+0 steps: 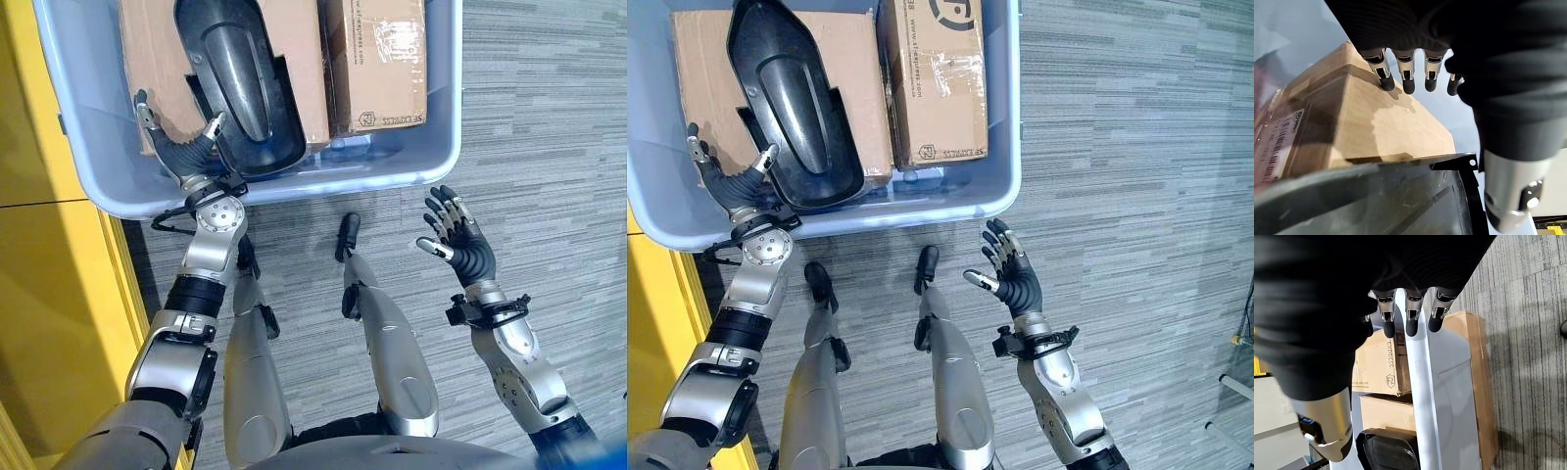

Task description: Move parts from the plastic box to the shelf.

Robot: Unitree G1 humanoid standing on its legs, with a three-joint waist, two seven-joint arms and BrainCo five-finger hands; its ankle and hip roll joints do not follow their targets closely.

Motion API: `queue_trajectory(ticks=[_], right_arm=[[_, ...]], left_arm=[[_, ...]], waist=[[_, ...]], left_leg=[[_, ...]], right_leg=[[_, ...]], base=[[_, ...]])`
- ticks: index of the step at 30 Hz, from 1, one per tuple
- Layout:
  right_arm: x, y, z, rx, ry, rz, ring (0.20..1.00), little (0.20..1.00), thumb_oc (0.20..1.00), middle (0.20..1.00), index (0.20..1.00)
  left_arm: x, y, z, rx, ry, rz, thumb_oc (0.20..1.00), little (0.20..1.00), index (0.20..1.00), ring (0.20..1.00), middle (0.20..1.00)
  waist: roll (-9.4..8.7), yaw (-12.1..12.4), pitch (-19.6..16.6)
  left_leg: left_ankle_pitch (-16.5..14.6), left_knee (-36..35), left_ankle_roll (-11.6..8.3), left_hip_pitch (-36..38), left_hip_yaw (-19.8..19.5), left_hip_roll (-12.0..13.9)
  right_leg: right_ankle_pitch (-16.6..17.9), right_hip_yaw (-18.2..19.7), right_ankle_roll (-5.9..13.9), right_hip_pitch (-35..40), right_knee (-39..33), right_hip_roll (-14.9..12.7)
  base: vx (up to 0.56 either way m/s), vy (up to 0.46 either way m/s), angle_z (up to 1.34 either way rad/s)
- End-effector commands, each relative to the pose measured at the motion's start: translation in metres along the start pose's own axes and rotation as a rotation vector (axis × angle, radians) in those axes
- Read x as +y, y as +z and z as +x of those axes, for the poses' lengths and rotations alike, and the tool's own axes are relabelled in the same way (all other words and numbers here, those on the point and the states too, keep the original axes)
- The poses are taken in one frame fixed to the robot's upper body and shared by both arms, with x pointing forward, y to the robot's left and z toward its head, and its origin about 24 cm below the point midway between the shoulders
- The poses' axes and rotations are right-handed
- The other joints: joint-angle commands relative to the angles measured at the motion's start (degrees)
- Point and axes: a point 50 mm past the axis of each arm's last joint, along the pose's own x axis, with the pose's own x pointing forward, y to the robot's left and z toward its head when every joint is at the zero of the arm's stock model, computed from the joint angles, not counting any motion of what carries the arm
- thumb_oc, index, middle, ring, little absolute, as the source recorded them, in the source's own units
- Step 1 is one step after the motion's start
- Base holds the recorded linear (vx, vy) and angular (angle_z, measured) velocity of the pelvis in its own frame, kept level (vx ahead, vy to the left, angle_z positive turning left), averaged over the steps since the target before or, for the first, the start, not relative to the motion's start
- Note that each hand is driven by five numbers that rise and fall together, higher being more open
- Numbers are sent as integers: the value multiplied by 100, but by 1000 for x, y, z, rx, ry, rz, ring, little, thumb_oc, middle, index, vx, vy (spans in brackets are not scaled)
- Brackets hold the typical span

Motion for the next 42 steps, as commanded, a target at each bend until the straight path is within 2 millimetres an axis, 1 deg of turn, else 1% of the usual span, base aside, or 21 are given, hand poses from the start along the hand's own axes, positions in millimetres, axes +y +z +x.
queue_trajectory(ticks=[1, 2, 3, 7, 9, 11, 13, 14, 15, 16, 17, 18, 19, 22, 25, 29, 36, 42], right_arm=[[-1, 26, 7, -130, 30, -8, 1000, 1000, 1000, 1000, 1000], [-1, 26, 7, -130, 32, -2, 1000, 1000, 1000, 1000, 1000], [-1, 26, 6, -127, 33, 3, 1000, 1000, 1000, 1000, 1000], [-2, 26, 6, -126, 28, -1, 1000, 1000, 1000, 1000, 1000], [-3, 26, 5, -123, 26, -3, 1000, 1000, 1000, 1000, 1000], [-3, 25, 4, -117, 25, 0, 1000, 1000, 1000, 1000, 1000], [-1, 24, 4, -107, 25, 3, 1000, 1000, 1000, 1000, 1000], [0, 23, 3, -99, 23, 6, 1000, 1000, 1000, 1000, 1000], [0, 23, 3, -96, 22, 5, 1000, 1000, 1000, 1000, 1000], [1, 23, 4, -94, 20, 1, 1000, 1000, 1000, 1000, 1000], [1, 23, 4, -90, 17, 1, 1000, 1000, 1000, 1000, 1000], [2, 23, 5, -85, 20, -1, 1000, 1000, 1000, 1000, 1000], [2, 22, 5, -83, 21, -1, 1000, 1000, 1000, 1000, 1000], [3, 22, 6, -78, 22, -2, 1000, 1000, 1000, 1000, 1000], [2, 21, 6, -74, 17, -4, 1000, 1000, 1000, 1000, 1000], [1, 22, 7, -68, 19, -8, 1000, 1000, 1000, 1000, 1000], [-1, 21, 6, -52, 14, -17, 1000, 1000, 1000, 1000, 1000], [-4, 21, 4, -47, 10, -27, 1000, 1000, 1000, 1000, 1000]], left_arm=[[12, 7, 23, -52, 32, 62, 1000, 1000, 1000, 1000, 1000], [7, 8, 26, -52, 10, 82, 1000, 1000, 1000, 1000, 1000], [3, 7, 25, -42, -6, 86, 1000, 1000, 1000, 1000, 1000], [-3, 5, 24, -33, -33, 99, 1000, 1000, 1000, 1000, 1000], [-7, 1, 24, -4, -47, 116, 1000, 1000, 1000, 1000, 1000], [-10, -8, 24, 66, -27, 108, 1000, 1000, 1000, 1000, 1000], [-14, -16, 23, 193, 13, 5, 1000, 1000, 1000, 1000, 1000], [-17, -22, 22, 283, 23, -82, 1000, 1000, 1000, 1000, 1000], [-19, -25, 22, 319, 19, -108, 1000, 1000, 1000, 1000, 1000], [-20, -27, 22, 354, 25, -143, 903, 903, 903, 903, 903], [-22, -28, 22, 379, 18, -160, 448, 448, 448, 448, 448], [-23, -32, 20, 419, 17, -185, 448, 448, 448, 448, 448], [-24, -30, 22, 415, 11, -195, 200, 200, 200, 200, 200], [-28, -33, 21, 466, -13, -232, 200, 200, 200, 200, 200], [-31, -34, 21, 485, -40, -232, 200, 200, 200, 200, 200], [-37, -31, 24, 505, -75, -246, 200, 200, 200, 200, 200], [-44, -25, 26, 482, -136, -198, 200, 200, 200, 200, 200], [-45, -22, 26, 465, -140, -206, 200, 200, 200, 200, 200]], waist=[[-435, -76, -68], [-437, -107, -57], [-436, -121, -45], [-431, -154, -27], [-416, -190, -35], [-413, -227, -45], [-408, -259, -31], [-389, -265, -14], [-380, -273, -13], [-365, -273, -13], [-352, -271, -13], [-340, -272, -12], [-328, -267, -12], [-298, -259, -11], [-292, -266, -11], [-279, -270, -11], [-222, -264, -10], [-195, -249, -11]], left_leg=[[-554, 508, -161, 207, -225, 188], [-558, 528, -161, 164, -216, 187], [-561, 536, -159, 151, -209, 181], [-589, 584, -145, 105, -215, 173], [-597, 595, -136, 76, -209, 163], [-600, 615, -130, 30, -215, 163], [-605, 622, -119, 2, -231, 151], [-607, 622, -116, -10, -234, 145], [-605, 622, -115, -19, -240, 144], [-606, 624, -110, -29, -247, 139], [-607, 615, -107, -29, -252, 135], [-608, 609, -104, -33, -252, 127], [-608, 608, -102, -37, -256, 120], [-610, 609, -93, -39, -263, 114], [-611, 619, -94, -47, -267, 108], [-619, 606, -95, -28, -268, 84], [-637, 636, -85, -15, -274, 60], [-640, 652, -83, 20, -276, 52]], right_leg=[[-274, 691, 745, -9, 467, -314], [-272, 705, 750, -61, 486, -319], [-268, 721, 753, -84, 502, -318], [-284, 757, 748, -145, 552, -311], [-288, 783, 750, -204, 573, -313], [-288, 799, 750, -262, 606, -310], [-291, 819, 751, -297, 621, -303], [-292, 827, 755, -313, 626, -303], [-293, 831, 753, -318, 627, -301], [-297, 833, 749, -323, 627, -303], [-298, 830, 753, -320, 628, -307], [-300, 835, 751, -320, 628, -305], [-301, 841, 749, -326, 628, -304], [-311, 844, 745, -338, 635, -305], [-307, 843, 744, -336, 632, -311], [-307, 850, 750, -321, 620, -307], [-323, 883, 736, -319, 652, -309], [-334, 882, 734, -289, 667, -317]], base=[[0, 0, 0], [0, 0, 0], [0, 0, 0], [0, 0, 0], [15, 5, -3], [0, 0, 0], [0, 0, 0], [0, 0, 0], [0, 0, 0], [0, 0, 0], [0, 0, 0], [0, 0, 0], [0, 0, 0], [0, 0, 0], [2, -3, 2], [1, -1, 1], [0, 1, 0], [-3, 2, -2]])
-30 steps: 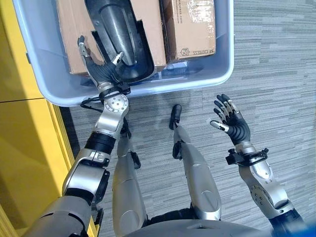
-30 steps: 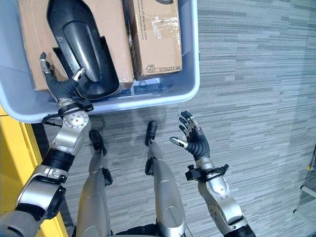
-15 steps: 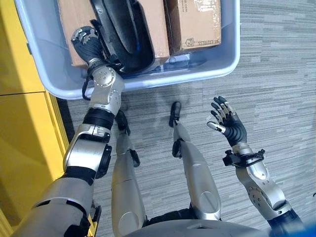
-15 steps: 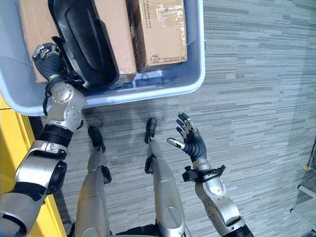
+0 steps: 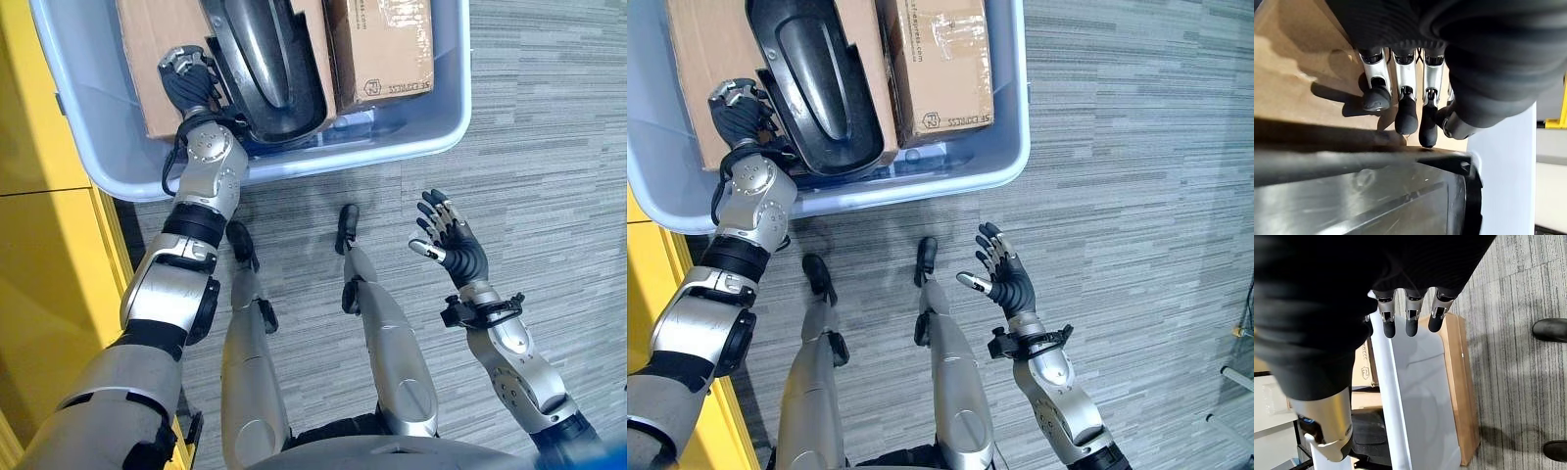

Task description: Move parts from the plastic box to the shelf.

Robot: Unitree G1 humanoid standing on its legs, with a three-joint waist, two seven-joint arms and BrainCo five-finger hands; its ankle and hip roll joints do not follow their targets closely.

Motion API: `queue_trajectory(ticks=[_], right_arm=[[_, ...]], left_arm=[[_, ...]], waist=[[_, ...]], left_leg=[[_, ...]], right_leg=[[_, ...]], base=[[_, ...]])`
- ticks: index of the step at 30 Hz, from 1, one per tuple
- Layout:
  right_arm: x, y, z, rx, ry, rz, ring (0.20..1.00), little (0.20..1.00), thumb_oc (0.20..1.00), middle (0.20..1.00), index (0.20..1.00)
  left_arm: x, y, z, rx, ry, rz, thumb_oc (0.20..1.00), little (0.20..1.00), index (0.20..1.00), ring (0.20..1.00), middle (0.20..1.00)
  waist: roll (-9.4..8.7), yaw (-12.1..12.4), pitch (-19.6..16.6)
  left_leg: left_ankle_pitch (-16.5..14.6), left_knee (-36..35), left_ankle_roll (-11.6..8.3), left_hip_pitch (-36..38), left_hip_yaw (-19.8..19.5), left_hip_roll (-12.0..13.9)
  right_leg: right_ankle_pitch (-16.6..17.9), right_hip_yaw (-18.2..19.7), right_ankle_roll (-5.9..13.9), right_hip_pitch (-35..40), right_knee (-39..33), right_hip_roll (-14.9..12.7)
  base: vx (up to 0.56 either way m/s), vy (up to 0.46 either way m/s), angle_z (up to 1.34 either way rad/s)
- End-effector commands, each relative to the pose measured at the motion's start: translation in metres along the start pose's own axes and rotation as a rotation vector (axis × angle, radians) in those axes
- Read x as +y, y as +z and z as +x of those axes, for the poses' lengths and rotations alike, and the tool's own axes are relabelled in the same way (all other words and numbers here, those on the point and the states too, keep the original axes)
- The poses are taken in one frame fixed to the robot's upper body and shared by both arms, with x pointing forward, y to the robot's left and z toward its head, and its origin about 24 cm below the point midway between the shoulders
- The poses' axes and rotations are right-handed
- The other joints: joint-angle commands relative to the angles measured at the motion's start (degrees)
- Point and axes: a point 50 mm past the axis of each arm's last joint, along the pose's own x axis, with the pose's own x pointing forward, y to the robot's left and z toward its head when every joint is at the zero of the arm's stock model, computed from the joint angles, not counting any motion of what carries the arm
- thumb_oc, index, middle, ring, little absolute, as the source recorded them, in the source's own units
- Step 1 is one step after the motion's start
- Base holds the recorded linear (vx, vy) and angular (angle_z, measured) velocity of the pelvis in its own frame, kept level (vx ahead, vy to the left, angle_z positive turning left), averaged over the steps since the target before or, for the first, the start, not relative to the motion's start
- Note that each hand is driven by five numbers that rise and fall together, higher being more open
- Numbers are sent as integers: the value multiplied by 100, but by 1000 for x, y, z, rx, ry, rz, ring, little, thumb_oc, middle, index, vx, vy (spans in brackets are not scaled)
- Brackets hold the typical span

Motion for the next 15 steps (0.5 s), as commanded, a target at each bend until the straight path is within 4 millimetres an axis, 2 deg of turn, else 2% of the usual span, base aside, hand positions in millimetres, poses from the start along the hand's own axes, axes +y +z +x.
queue_trajectory(ticks=[1, 5, 7, 8, 10, 13, 15], right_arm=[[-8, 23, 2, -92, 1, -26, 1000, 1000, 1000, 1000, 1000], [-8, 23, 2, -91, 2, -24, 1000, 1000, 1000, 1000, 1000], [-7, 22, 1, -89, 6, -22, 1000, 1000, 1000, 1000, 1000], [-7, 22, 2, -90, 5, -22, 1000, 1000, 1000, 1000, 1000], [-6, 21, 2, -89, 6, -12, 1000, 1000, 1000, 1000, 1000], [-3, 22, 3, -94, 16, -10, 1000, 1000, 1000, 1000, 1000], [-2, 22, 4, -96, 21, -13, 1000, 1000, 1000, 1000, 1000]], left_arm=[[19, -58, -13, 260, 63, 39, 200, 200, 200, 200, 200], [20, -55, -15, 237, 83, 9, 200, 200, 200, 200, 200], [20, -53, -17, 223, 107, -31, 953, 953, 953, 953, 953], [21, -51, -17, 213, 112, -48, 1000, 1000, 1000, 1000, 1000], [24, -53, -21, 208, 135, -65, 1000, 1000, 1000, 1000, 1000], [44, -64, -24, 238, 229, -61, 1000, 1000, 1000, 1000, 1000], [47, -65, -24, 238, 241, -55, 1000, 1000, 1000, 1000, 1000]], waist=[[-106, -192, 47], [-94, -172, 47], [-80, -154, 47], [-78, -143, 47], [-71, -118, 47], [-48, -64, 46], [-46, -59, 46]], left_leg=[[-748, 510, -145, 418, -321, 173], [-742, 507, -150, 432, -324, 169], [-739, 502, -153, 442, -326, 164], [-738, 499, -152, 448, -328, 163], [-736, 489, -155, 461, -334, 155], [-717, 452, -155, 509, -341, 147], [-716, 441, -154, 520, -343, 147]], right_leg=[[-476, 528, 582, 115, 646, -274], [-479, 525, 575, 148, 634, -275], [-486, 509, 577, 175, 626, -276], [-490, 505, 576, 185, 623, -275], [-491, 499, 578, 208, 609, -276], [-499, 469, 574, 261, 593, -290], [-500, 474, 574, 271, 591, -288]], base=[[0, 0, 0], [0, 0, 0], [0, 0, 0], [0, 0, 0], [0, 0, 0], [0, 0, 0], [0, 0, 0]])
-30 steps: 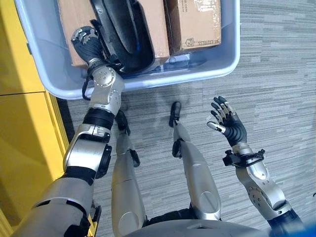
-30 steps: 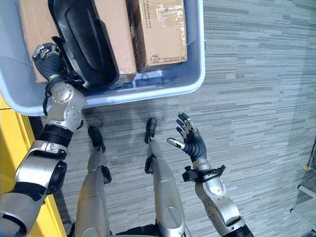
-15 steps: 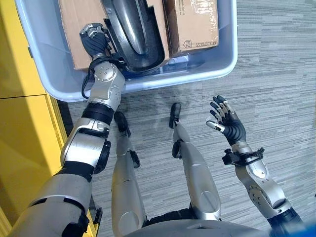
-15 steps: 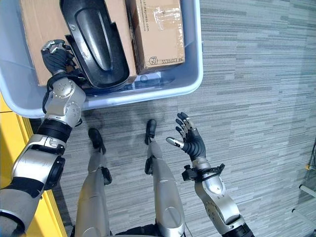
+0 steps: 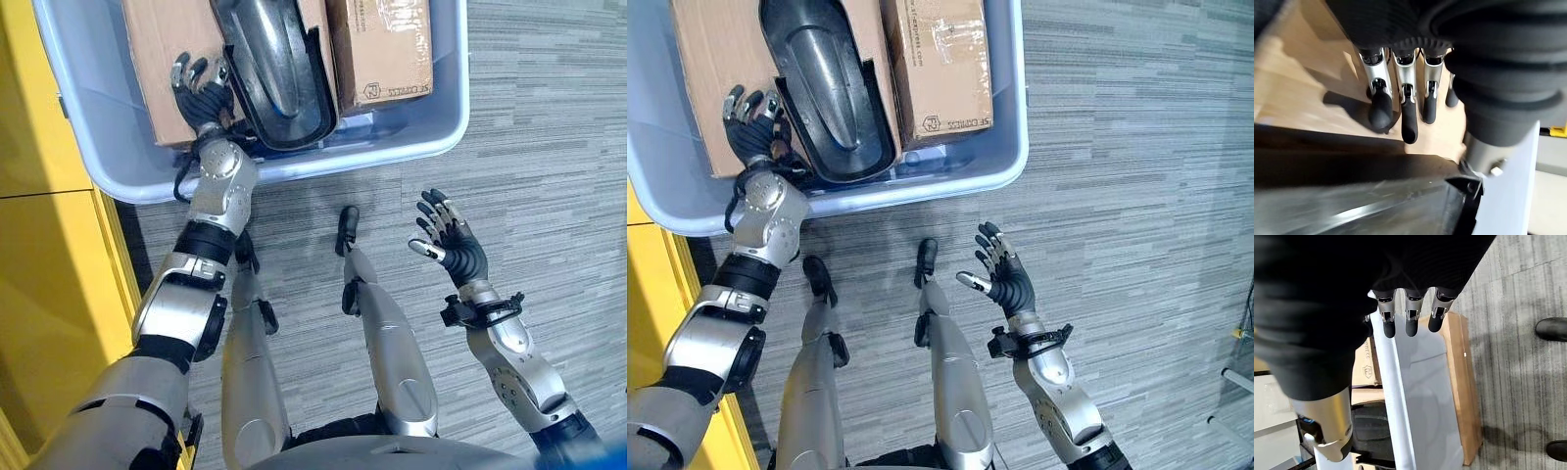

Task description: Move parts from the plastic box to the shelf.

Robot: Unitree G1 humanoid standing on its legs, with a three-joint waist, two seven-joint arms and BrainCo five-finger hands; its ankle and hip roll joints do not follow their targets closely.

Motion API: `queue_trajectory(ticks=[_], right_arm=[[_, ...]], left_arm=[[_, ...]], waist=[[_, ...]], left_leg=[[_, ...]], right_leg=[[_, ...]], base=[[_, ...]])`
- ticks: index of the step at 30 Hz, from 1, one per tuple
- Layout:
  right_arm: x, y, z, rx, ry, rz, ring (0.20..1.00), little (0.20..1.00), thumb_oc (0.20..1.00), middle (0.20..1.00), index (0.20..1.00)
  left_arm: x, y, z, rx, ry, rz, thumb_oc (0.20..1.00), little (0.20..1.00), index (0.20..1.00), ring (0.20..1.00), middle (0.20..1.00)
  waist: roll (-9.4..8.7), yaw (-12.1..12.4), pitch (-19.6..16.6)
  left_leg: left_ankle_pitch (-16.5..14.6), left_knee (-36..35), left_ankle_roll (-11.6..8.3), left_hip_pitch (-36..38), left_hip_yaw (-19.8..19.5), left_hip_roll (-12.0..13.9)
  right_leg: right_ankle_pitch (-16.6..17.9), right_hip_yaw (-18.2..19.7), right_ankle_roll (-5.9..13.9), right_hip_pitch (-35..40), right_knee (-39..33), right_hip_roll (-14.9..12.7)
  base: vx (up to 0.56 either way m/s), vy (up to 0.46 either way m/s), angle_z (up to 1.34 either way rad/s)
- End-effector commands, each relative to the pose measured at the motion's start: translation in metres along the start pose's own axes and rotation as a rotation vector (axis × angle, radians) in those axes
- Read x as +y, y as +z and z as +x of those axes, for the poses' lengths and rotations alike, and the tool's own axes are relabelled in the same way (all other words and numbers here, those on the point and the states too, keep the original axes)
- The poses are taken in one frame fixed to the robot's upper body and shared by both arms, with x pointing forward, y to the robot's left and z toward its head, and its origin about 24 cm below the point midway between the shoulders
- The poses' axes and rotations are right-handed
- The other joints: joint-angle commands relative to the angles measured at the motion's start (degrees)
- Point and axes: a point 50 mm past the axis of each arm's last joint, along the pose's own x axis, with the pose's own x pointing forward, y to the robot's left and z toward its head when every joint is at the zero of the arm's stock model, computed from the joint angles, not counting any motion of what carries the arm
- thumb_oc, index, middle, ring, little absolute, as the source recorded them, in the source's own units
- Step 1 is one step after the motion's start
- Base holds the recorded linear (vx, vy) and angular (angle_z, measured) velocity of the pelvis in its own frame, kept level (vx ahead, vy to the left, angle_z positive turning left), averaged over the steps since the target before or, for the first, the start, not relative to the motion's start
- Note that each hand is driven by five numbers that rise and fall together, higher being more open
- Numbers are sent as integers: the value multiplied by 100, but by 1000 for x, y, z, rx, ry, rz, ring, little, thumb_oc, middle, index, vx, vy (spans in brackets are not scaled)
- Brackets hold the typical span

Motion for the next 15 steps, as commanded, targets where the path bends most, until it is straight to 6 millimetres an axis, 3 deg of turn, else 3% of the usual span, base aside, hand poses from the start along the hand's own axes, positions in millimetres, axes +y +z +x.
queue_trajectory(ticks=[1, 8, 15], right_arm=[[-3, 20, 1, -87, 17, -13, 1000, 1000, 1000, 1000, 1000], [-3, 22, 3, -94, 27, -27, 1000, 1000, 1000, 1000, 1000], [-2, 24, 4, -104, 35, -42, 1000, 1000, 1000, 1000, 1000]], left_arm=[[47, -36, 1, 150, 213, 61, 1000, 1000, 1000, 1000, 1000], [56, -34, -1, 109, 257, 112, 1000, 1000, 1000, 1000, 1000], [50, -30, -5, 62, 245, 155, 1000, 1000, 1000, 1000, 1000]], waist=[[-52, -127, 48], [-32, -85, 48], [-1, -64, 47]], left_leg=[[-715, 442, -154, 415, -335, 144], [-709, 401, -151, 509, -316, 137], [-709, 368, -144, 578, -304, 131]], right_leg=[[-536, 472, 619, 166, 591, -289], [-545, 478, 616, 217, 593, -286], [-563, 472, 610, 248, 615, -279]], base=[[0, 0, 0], [0, 0, 0], [0, -4, -2]])
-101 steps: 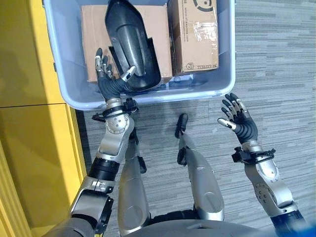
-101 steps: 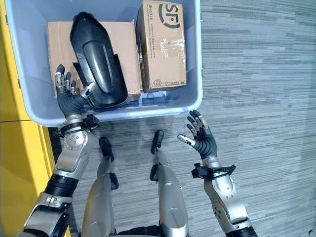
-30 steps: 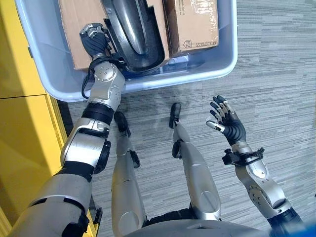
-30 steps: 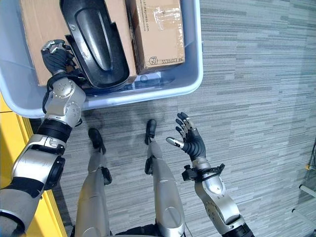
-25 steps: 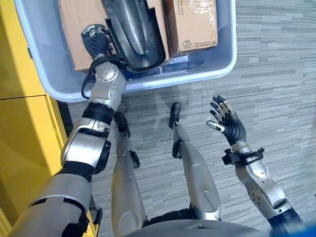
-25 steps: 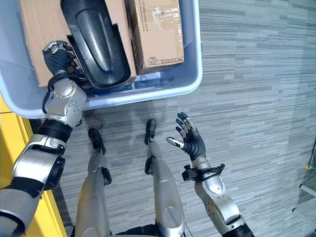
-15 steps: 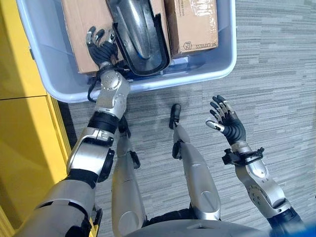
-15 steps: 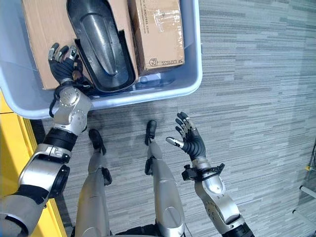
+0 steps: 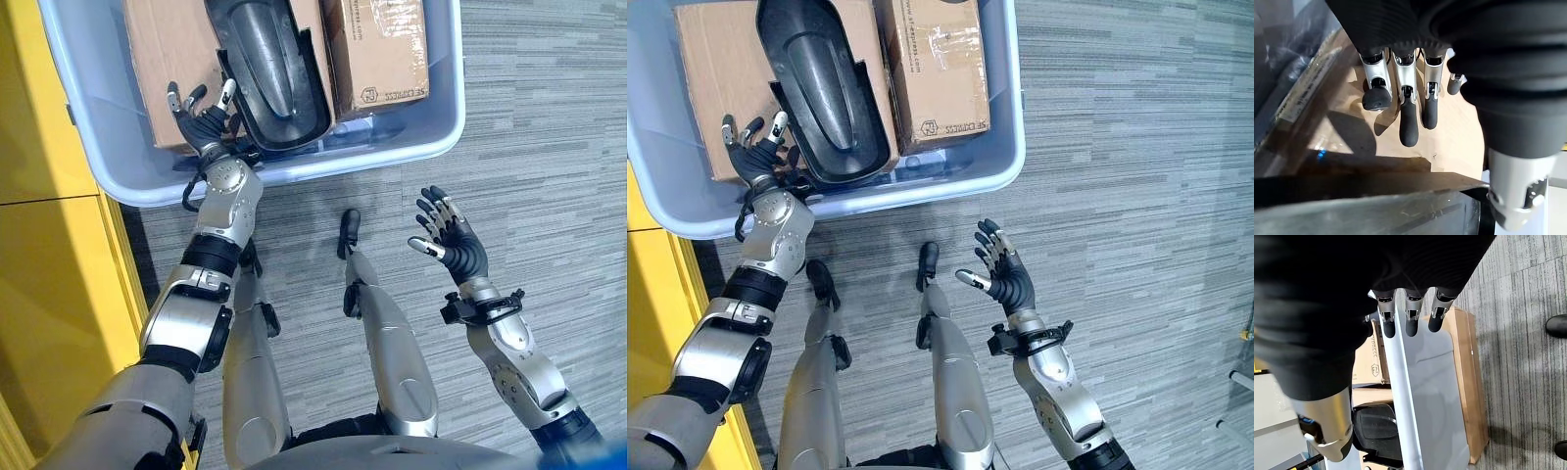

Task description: Move parts from the plastic box to the shelf.

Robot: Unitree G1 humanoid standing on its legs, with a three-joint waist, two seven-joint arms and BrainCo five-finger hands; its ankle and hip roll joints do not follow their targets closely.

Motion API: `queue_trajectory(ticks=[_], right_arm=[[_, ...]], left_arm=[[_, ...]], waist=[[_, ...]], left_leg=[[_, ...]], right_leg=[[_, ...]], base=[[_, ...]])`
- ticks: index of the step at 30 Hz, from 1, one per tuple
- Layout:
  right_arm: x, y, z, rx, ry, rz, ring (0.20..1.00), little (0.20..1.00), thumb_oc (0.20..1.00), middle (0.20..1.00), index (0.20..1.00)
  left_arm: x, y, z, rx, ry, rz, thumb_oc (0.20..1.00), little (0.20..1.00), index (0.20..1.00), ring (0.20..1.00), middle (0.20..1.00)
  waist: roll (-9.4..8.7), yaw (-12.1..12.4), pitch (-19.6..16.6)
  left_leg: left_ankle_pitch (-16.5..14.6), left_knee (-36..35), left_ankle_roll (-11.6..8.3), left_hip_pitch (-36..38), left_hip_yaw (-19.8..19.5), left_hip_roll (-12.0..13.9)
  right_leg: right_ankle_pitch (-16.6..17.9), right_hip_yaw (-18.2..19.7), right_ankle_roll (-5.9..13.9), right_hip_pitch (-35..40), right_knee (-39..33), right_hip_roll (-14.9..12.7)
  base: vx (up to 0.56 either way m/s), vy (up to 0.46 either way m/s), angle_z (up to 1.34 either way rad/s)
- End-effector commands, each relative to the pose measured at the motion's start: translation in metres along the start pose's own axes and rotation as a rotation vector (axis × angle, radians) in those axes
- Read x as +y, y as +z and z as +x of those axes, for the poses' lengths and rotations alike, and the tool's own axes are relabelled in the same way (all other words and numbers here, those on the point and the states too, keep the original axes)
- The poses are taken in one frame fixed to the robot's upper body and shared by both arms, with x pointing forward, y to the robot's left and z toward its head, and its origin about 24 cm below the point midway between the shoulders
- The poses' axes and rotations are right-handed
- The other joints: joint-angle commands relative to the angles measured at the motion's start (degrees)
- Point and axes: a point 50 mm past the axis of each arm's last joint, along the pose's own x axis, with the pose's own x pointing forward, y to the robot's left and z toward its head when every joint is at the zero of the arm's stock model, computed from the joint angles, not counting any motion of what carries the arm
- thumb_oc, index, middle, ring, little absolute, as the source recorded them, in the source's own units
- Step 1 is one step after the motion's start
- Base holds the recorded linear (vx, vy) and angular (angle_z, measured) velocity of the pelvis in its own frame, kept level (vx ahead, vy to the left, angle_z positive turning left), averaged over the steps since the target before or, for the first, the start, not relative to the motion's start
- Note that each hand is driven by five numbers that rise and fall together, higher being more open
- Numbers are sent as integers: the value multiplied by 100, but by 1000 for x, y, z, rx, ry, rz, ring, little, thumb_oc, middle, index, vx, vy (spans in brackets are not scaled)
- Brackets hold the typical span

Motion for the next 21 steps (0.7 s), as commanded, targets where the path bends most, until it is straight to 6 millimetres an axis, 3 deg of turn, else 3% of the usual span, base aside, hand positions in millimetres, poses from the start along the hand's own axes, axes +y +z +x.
queue_trajectory(ticks=[1, 21], right_arm=[[-2, 23, 4, -102, 29, -40, 1000, 1000, 1000, 1000, 1000], [-8, 28, 4, -121, 26, -82, 1000, 1000, 1000, 1000, 1000]], left_arm=[[37, -20, 6, 51, 146, 94, 1000, 1000, 1000, 1000, 1000], [17, -19, -4, -115, 43, 459, 1000, 1000, 1000, 1000, 1000]], waist=[[-25, -83, 40], [217, -165, -40]], left_leg=[[-714, 428, -142, 458, -372, 128], [-723, 404, -131, 654, -253, 114]], right_leg=[[-579, 414, 614, 204, 642, -281], [-629, 570, 597, 224, 694, -259]], base=[[0, 0, 0], [-2, -2, -2]])
